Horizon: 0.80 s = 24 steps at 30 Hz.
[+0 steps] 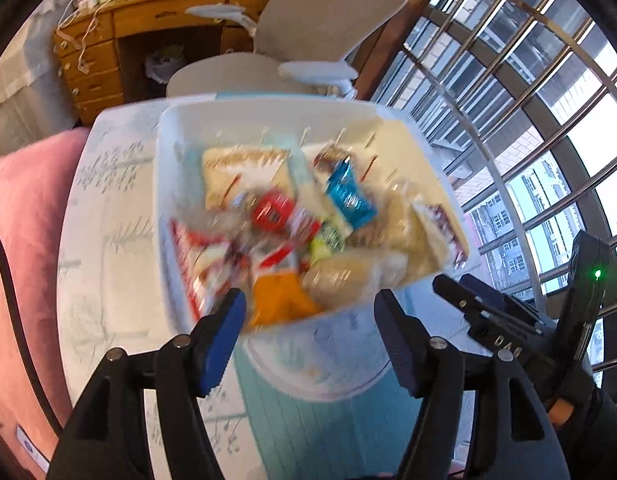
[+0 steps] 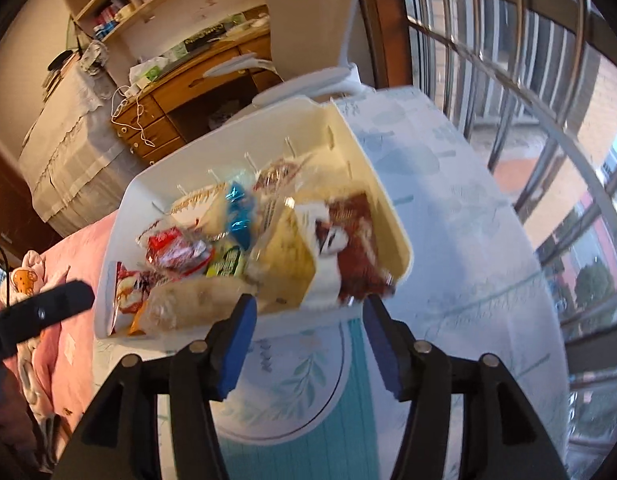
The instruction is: Organize snacks
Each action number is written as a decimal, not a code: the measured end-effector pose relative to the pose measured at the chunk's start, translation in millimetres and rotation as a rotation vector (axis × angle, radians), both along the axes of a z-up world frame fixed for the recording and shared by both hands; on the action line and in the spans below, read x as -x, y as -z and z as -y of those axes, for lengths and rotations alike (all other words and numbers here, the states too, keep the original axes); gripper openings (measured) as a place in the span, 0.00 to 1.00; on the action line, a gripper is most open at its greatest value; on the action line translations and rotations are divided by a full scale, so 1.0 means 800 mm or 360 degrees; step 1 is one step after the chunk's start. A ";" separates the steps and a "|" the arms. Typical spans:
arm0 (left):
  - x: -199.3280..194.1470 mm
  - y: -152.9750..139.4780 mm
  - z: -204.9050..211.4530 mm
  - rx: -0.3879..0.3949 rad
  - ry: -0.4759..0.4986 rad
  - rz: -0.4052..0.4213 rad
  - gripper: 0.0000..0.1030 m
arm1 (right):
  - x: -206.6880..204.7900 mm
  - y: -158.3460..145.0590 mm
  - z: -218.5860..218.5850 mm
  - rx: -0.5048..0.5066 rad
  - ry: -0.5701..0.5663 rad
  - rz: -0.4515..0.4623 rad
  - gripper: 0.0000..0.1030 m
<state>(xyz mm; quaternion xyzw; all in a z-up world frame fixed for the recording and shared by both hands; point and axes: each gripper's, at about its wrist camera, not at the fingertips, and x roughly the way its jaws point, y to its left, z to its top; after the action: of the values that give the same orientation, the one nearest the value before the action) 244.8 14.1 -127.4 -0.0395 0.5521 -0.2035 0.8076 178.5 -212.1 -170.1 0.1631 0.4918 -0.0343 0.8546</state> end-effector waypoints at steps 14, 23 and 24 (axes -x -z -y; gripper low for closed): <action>0.119 0.008 -0.085 -0.0015 -0.0385 -0.0135 0.71 | 0.072 0.014 -0.045 -0.0162 -0.0110 -0.0306 0.66; 0.199 -0.078 -0.072 0.0012 -0.0524 0.0048 0.71 | 0.162 -0.080 -0.034 -0.0070 -0.0285 -0.0182 0.69; 0.207 -0.090 -0.067 -0.0002 -0.0513 0.0076 0.71 | 0.171 -0.091 -0.032 -0.0053 -0.0296 -0.0164 0.69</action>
<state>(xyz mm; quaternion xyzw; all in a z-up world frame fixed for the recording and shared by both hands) 79.1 67.6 -55.8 -0.1222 0.5193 -0.0719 0.8427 41.4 -186.7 -97.4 0.1290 0.5487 0.0452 0.8248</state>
